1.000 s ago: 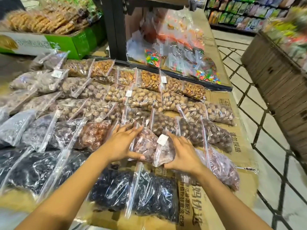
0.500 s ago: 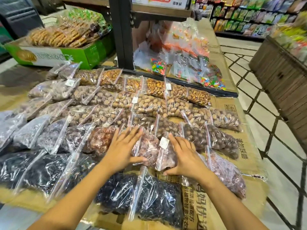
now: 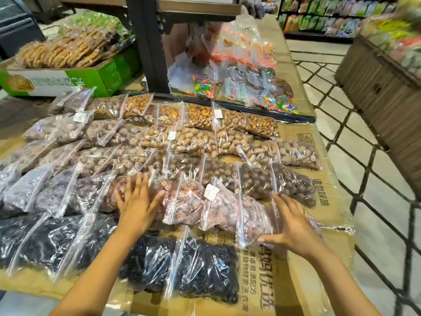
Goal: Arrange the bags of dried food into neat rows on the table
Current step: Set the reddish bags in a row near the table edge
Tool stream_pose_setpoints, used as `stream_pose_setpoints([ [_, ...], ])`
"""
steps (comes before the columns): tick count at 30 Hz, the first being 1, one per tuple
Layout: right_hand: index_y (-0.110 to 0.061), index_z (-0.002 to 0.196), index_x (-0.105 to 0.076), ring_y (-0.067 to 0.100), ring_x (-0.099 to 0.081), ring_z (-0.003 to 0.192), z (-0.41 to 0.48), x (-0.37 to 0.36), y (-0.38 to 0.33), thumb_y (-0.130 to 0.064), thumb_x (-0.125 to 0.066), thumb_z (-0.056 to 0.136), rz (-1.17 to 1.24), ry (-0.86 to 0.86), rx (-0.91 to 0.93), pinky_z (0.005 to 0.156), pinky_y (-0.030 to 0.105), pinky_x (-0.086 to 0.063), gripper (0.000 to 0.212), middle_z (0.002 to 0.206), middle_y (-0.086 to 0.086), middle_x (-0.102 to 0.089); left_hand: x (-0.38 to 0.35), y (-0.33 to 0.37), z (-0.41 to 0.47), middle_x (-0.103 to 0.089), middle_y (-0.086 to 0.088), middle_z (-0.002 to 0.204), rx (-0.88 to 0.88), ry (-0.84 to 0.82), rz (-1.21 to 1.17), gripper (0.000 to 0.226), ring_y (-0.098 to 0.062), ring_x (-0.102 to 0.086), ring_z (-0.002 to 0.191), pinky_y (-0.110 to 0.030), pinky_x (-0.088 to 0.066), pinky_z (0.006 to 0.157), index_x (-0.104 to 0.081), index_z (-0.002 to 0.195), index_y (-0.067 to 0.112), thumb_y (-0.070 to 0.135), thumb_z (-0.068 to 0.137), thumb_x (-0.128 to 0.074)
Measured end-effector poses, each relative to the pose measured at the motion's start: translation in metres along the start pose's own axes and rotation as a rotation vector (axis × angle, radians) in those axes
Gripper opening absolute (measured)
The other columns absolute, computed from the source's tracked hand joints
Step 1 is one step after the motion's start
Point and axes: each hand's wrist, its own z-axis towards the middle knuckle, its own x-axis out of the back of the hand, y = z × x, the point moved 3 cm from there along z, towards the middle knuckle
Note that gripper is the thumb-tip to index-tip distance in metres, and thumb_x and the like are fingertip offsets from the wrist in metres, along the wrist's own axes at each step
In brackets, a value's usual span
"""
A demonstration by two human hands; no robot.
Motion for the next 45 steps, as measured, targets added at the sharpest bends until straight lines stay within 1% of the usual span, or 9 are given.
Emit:
stream_pose_setpoints([
  [4, -0.040, 0.146, 0.001, 0.018, -0.001, 0.144, -0.009, 0.004, 0.032, -0.088, -0.060, 0.040, 0.057, -0.025, -0.017, 0.115, 0.045, -0.011, 0.132, 0.159, -0.002, -0.003, 0.018, 0.064, -0.013, 0.019, 0.005, 0.159, -0.171, 0.014, -0.067, 0.100, -0.020, 0.023, 0.144, -0.046, 0.022, 0.112, 0.008, 0.152, 0.026, 0.087, 0.074, -0.004],
  [12, -0.036, 0.149, -0.001, 0.019, -0.014, 0.140, -0.006, 0.002, 0.082, -0.062, -0.078, 0.056, -0.107, -0.014, 0.059, 0.112, 0.031, -0.013, 0.124, 0.155, -0.001, -0.016, -0.054, 0.204, -0.052, 0.021, -0.006, 0.158, -0.731, -0.319, 0.394, 0.121, -0.023, 0.028, 0.142, -0.044, 0.025, 0.111, 0.020, 0.146, 0.024, 0.088, 0.065, -0.044],
  [16, -0.030, 0.144, -0.029, 0.012, -0.029, 0.132, -0.004, 0.005, 0.089, -0.061, -0.078, 0.059, 0.046, 0.110, 0.174, 0.103, 0.017, -0.014, 0.103, 0.145, -0.003, -0.037, -0.078, 0.227, -0.041, -0.020, -0.014, 0.156, -0.707, -0.332, 0.503, 0.120, -0.032, -0.013, 0.145, -0.049, 0.003, 0.118, -0.007, 0.154, 0.017, 0.080, 0.064, -0.058],
  [21, -0.028, 0.126, -0.052, 0.007, -0.041, 0.114, -0.007, -0.002, 0.098, -0.054, -0.082, 0.052, 0.296, 0.317, 0.180, 0.097, 0.031, -0.038, 0.084, 0.120, -0.012, -0.053, -0.075, 0.231, -0.036, -0.050, -0.006, 0.111, -0.622, -0.193, 0.372, 0.105, -0.021, -0.047, 0.106, -0.040, -0.043, 0.100, -0.045, 0.138, 0.012, 0.074, 0.055, -0.064],
  [26, -0.033, 0.124, -0.048, 0.007, -0.039, 0.107, 0.001, 0.005, 0.099, -0.044, -0.080, 0.051, 0.490, 0.387, 0.202, 0.088, 0.017, -0.032, 0.080, 0.112, -0.013, -0.049, -0.064, 0.234, -0.034, -0.045, -0.001, 0.108, -0.483, -0.095, 0.294, 0.092, -0.011, -0.030, 0.098, -0.024, -0.030, 0.086, -0.042, 0.141, 0.021, 0.061, 0.063, -0.070],
  [29, -0.029, 0.136, -0.039, 0.009, -0.034, 0.114, 0.010, 0.002, 0.093, -0.047, -0.078, 0.057, 0.348, 0.230, 0.253, 0.097, 0.031, -0.037, 0.090, 0.121, -0.011, -0.044, -0.063, 0.235, -0.029, -0.045, 0.001, 0.117, -0.473, -0.179, 0.289, 0.093, -0.010, -0.033, 0.105, -0.029, -0.034, 0.100, -0.035, 0.144, 0.024, 0.059, 0.067, -0.071],
  [32, -0.030, 0.148, -0.015, 0.021, -0.027, 0.130, 0.016, -0.011, 0.093, -0.070, -0.068, 0.053, 0.090, 0.083, 0.265, 0.110, 0.047, -0.028, 0.115, 0.139, 0.001, -0.035, -0.060, 0.228, -0.021, -0.034, 0.003, 0.146, -0.507, -0.368, 0.356, 0.103, -0.018, -0.026, 0.136, -0.037, -0.019, 0.117, -0.015, 0.152, 0.030, 0.063, 0.070, -0.067],
  [36, -0.035, 0.148, 0.004, 0.024, -0.013, 0.142, 0.014, -0.011, 0.094, -0.084, -0.054, 0.046, 0.081, 0.015, 0.240, 0.117, 0.047, -0.012, 0.128, 0.153, 0.004, -0.020, -0.050, 0.217, -0.022, -0.011, 0.004, 0.160, -0.498, -0.416, 0.418, 0.104, -0.019, -0.011, 0.147, -0.041, -0.005, 0.120, -0.003, 0.152, 0.034, 0.061, 0.074, -0.066],
  [45, -0.030, 0.150, -0.001, 0.019, -0.012, 0.143, 0.013, -0.008, 0.097, -0.063, -0.074, 0.061, 0.122, 0.010, 0.242, 0.115, 0.037, -0.013, 0.120, 0.156, 0.000, -0.020, -0.045, 0.199, -0.026, 0.010, 0.015, 0.158, -0.367, -0.489, 0.354, 0.091, -0.014, 0.007, 0.147, -0.040, 0.006, 0.118, 0.005, 0.149, 0.042, 0.059, 0.083, -0.055],
])
